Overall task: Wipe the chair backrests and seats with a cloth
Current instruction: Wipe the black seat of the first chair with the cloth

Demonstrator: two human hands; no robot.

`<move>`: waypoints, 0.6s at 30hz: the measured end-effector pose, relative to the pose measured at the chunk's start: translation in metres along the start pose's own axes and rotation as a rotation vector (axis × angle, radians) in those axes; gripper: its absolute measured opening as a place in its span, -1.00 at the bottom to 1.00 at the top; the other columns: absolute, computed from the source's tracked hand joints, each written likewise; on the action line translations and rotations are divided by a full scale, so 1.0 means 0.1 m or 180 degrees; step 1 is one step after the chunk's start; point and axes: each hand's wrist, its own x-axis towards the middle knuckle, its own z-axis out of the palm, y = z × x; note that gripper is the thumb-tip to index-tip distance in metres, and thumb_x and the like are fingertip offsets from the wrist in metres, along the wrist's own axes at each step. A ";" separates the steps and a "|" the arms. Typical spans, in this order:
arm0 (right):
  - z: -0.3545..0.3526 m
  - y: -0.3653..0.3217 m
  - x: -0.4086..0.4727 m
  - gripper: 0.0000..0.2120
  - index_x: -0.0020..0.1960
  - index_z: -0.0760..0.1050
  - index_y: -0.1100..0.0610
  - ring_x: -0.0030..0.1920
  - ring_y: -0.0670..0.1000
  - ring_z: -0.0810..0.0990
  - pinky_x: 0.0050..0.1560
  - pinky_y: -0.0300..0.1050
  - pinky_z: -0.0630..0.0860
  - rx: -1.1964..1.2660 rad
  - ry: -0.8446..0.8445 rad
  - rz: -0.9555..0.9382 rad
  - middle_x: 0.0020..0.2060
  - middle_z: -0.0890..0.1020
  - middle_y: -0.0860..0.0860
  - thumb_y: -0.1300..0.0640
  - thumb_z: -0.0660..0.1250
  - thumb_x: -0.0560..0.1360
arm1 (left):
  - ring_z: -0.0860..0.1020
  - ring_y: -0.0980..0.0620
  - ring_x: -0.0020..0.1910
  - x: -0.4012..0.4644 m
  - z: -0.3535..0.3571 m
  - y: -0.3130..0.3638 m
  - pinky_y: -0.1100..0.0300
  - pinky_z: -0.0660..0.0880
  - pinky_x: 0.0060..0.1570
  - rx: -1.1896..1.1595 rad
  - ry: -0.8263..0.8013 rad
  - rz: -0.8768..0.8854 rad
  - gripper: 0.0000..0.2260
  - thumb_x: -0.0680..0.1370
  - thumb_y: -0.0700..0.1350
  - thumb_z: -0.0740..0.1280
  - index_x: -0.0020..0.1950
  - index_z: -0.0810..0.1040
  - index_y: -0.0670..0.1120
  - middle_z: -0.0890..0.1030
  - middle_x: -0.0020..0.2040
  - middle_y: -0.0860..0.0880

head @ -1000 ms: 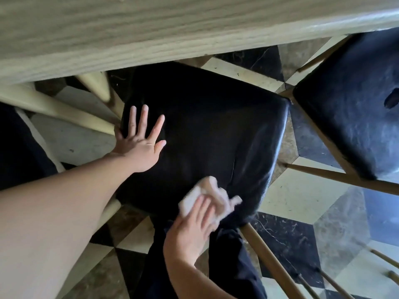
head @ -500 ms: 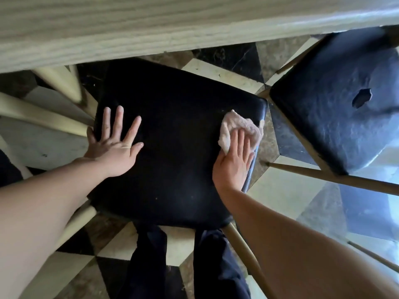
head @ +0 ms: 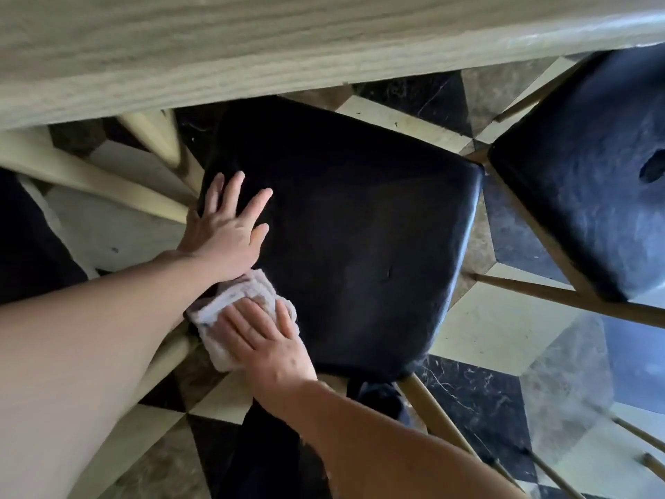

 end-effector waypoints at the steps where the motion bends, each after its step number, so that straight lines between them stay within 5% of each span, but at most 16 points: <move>1: -0.11 0.10 0.14 -0.42 0.69 -0.03 -0.06 0.66 0.03 -0.22 0.55 0.21 -0.45 -0.0383 -0.0025 -0.0334 0.68 -0.01 -0.10 0.06 0.08 0.72 | 0.10 -0.22 0.56 0.02 -0.09 0.03 -0.30 0.25 0.37 -0.0115 0.0260 0.0025 -0.55 0.67 0.10 0.15 0.58 0.27 0.14 0.12 0.62 -0.12; 3: -0.34 0.28 0.47 -0.46 0.68 0.02 -0.12 0.67 0.02 -0.12 0.60 0.24 -0.29 -0.1181 0.0019 -0.0853 0.67 0.04 -0.14 -0.01 0.03 0.72 | 0.28 -0.28 0.43 0.10 -0.22 0.08 -0.26 0.27 0.36 -0.0254 0.0643 0.0070 -0.60 0.68 0.08 0.16 0.51 0.41 0.08 0.31 0.51 -0.18; 6: -0.70 0.53 1.00 -0.42 0.65 0.11 -0.15 0.66 0.08 0.01 0.61 0.28 -0.11 -0.1765 0.0300 -0.1103 0.64 0.19 -0.12 -0.10 0.13 0.66 | 0.22 -0.26 0.52 0.19 -0.32 0.11 -0.22 0.14 0.49 -0.0413 0.0895 0.0089 -0.57 0.70 0.09 0.10 0.57 0.35 0.09 0.26 0.57 -0.21; 10: -1.15 1.00 1.30 -0.39 0.66 0.14 -0.02 0.67 0.13 -0.04 0.61 0.29 -0.15 -0.1694 0.0715 -0.0498 0.66 0.17 -0.01 -0.10 0.16 0.65 | 0.13 -0.26 0.60 0.12 -0.36 -0.03 -0.22 0.09 0.53 -0.0246 0.1086 0.0261 -0.49 0.67 0.10 0.02 0.63 0.23 0.06 0.16 0.63 -0.23; 14: -1.55 1.63 1.12 -0.39 0.64 0.22 -0.05 0.65 0.03 0.11 0.61 0.30 -0.03 -0.0971 0.1413 0.0061 0.63 0.24 -0.07 0.02 0.16 0.59 | 0.08 -0.24 0.61 0.04 -0.25 -0.14 -0.16 0.07 0.56 0.0043 0.0862 0.0531 -0.49 0.69 0.08 0.09 0.65 0.18 0.07 0.12 0.64 -0.24; 18: -1.50 1.96 0.65 -0.35 0.63 0.24 -0.02 0.65 0.03 0.10 0.62 0.28 -0.03 -0.0305 0.2059 0.1353 0.64 0.22 -0.05 0.11 0.19 0.54 | 0.00 -0.16 0.63 0.06 -0.13 -0.11 -0.15 0.10 0.53 0.0064 0.0591 0.0449 -0.47 0.67 0.15 0.08 0.64 0.07 0.18 0.00 0.68 -0.13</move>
